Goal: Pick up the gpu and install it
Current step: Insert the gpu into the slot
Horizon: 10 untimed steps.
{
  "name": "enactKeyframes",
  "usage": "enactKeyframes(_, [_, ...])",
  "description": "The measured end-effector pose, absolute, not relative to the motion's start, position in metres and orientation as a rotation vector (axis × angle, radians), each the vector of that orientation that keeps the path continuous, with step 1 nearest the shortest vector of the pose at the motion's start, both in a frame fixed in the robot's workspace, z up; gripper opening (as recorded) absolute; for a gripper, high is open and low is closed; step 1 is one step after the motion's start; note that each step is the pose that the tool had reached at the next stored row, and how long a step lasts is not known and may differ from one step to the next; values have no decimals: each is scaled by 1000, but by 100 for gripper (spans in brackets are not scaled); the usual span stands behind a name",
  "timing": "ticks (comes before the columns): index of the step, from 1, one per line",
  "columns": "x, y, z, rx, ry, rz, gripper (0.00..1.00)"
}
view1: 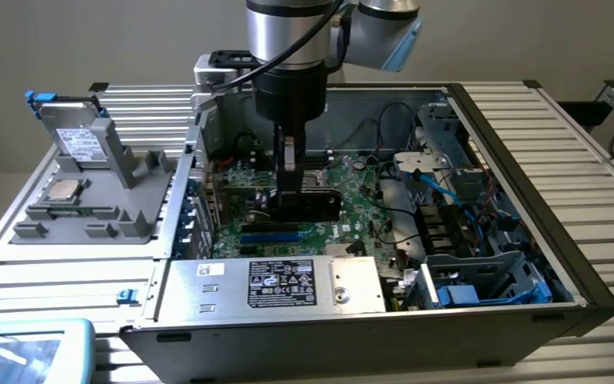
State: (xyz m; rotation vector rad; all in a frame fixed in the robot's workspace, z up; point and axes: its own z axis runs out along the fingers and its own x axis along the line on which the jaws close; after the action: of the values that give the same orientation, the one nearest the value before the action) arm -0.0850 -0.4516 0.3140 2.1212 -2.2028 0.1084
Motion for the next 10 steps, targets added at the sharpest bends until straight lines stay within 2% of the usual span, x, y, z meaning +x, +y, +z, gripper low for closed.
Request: enactKeyframes(10, [-93,-445,298,2096,-2226,116,27])
